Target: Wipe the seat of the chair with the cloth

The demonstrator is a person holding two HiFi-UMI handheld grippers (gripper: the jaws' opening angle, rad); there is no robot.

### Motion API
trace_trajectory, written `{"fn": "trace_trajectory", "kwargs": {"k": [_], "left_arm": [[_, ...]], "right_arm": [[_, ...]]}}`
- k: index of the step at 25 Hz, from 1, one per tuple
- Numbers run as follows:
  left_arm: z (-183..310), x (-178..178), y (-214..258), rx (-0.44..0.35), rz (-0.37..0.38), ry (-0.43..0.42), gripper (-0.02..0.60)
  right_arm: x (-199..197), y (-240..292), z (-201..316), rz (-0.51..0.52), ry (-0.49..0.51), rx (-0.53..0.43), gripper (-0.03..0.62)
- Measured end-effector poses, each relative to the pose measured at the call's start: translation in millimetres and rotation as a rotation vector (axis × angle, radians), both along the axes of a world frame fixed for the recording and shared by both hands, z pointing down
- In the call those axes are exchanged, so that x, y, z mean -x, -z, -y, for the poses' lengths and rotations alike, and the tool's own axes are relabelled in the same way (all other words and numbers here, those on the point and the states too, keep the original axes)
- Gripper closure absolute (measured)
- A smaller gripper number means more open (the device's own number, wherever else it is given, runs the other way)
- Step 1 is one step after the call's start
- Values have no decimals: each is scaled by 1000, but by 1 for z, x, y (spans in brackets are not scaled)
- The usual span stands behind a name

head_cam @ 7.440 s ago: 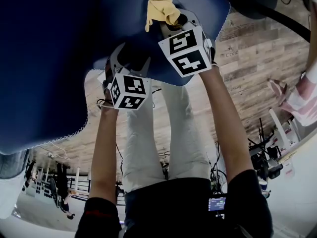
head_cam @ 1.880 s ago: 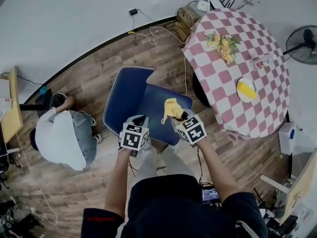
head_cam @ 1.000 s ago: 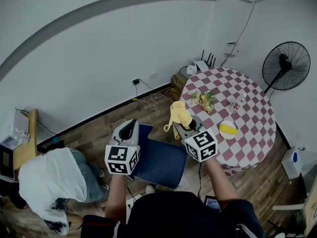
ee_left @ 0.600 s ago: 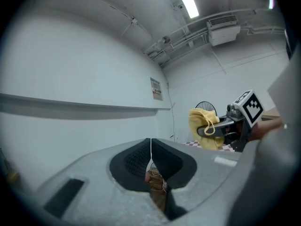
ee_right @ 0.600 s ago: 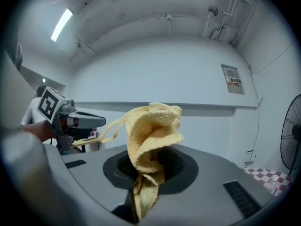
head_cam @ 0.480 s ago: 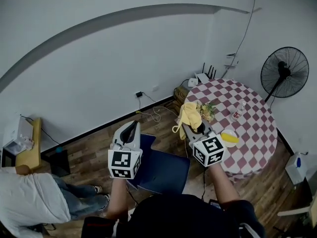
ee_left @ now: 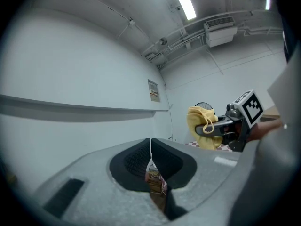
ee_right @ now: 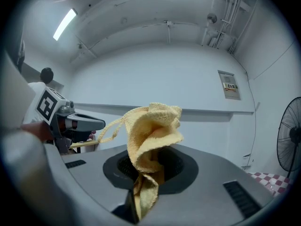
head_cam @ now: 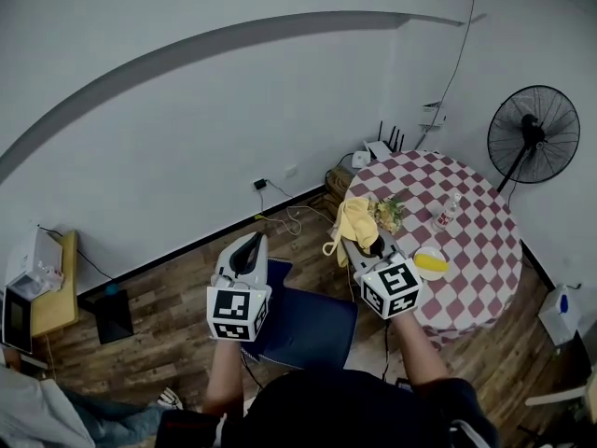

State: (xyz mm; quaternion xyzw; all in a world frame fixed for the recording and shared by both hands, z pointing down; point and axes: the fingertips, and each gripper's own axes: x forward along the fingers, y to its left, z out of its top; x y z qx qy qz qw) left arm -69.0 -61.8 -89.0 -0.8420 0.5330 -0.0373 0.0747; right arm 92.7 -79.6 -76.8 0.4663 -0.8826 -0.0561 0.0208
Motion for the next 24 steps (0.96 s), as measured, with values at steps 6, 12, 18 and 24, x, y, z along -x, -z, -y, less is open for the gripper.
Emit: {"fn": "trace_trajectory", "kwargs": {"k": [6,12,18,24], "left_arm": [[3,-10,1,-2,1,-10,560],[7,-16,1,0,-7,-14,560],[11,-24,2,-2,-10,-19,560],[13,-25,2,4,-8,-28,560]], "right_arm": [[4,-2,2,-14,10,-3,525],[5,-3,6,-29,11,-3,525],[1,0,10,-30,14,-8,525],[3,2,12,-36,20,-8,525]]}}
